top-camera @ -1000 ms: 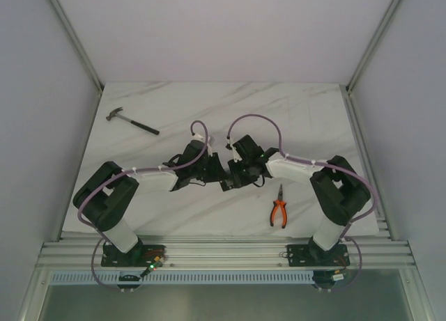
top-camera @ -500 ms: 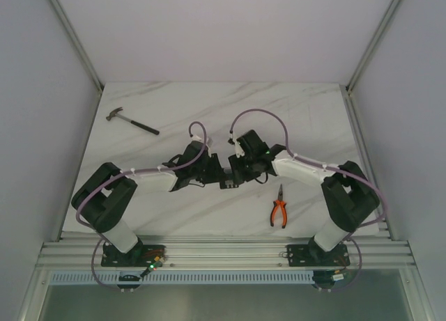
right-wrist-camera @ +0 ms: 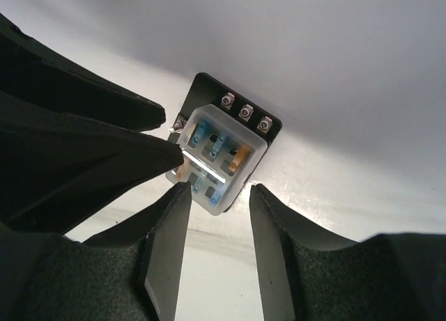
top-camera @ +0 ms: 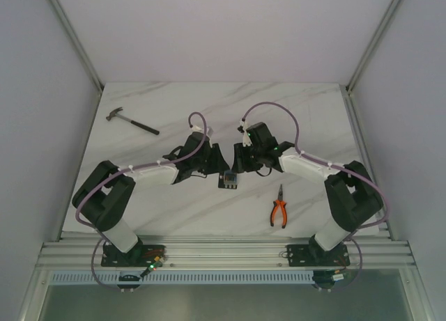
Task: Snap on the fuse box
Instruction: Close the fuse box cover on the fuse box base.
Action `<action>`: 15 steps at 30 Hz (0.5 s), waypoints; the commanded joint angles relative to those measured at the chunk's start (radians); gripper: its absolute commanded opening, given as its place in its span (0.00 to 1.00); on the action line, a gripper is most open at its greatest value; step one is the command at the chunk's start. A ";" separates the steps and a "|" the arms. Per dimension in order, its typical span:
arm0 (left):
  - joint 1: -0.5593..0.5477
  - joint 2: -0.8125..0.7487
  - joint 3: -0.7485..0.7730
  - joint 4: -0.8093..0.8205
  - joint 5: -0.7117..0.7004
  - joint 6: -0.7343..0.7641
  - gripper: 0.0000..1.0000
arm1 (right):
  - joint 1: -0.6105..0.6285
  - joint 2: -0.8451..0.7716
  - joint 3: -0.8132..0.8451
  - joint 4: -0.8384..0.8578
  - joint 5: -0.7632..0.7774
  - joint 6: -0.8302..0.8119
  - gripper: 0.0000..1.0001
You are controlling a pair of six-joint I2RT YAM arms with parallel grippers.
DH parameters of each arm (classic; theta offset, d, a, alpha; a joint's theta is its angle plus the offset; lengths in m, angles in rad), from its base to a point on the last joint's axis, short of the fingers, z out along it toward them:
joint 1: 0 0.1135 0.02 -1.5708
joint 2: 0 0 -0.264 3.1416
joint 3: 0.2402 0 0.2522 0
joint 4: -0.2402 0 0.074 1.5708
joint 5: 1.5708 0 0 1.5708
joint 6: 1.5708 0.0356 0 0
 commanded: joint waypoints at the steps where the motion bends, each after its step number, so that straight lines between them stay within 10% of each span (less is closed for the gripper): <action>1: 0.002 0.056 0.036 -0.037 0.031 0.026 0.47 | -0.007 0.043 -0.038 0.067 -0.039 0.055 0.45; 15: -0.044 0.133 0.057 -0.125 0.064 0.041 0.34 | -0.009 0.152 -0.095 0.066 -0.093 0.072 0.26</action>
